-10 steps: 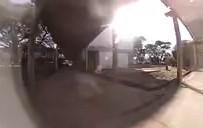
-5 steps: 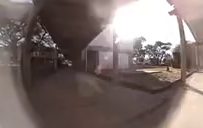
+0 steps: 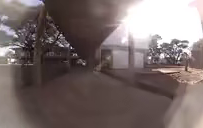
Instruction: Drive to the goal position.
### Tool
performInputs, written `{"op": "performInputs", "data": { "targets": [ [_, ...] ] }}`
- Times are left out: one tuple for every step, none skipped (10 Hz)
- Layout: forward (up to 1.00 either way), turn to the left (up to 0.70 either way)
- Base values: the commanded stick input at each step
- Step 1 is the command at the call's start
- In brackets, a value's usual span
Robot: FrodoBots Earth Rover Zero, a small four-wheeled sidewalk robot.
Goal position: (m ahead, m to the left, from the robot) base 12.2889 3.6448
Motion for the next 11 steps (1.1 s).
{"op": "performInputs", "data": {
  "targets": [
    [0.5,0.0],
    [0.5,0.0],
    [0.5,0.0],
    [0.5,0.0],
    [0.5,0.0],
    [0.5,0.0],
    [0.5,0.0],
    [0.5,0.0],
    [0.5,0.0],
    [0.5,0.0],
    [0.5,0.04]
  ]
}}
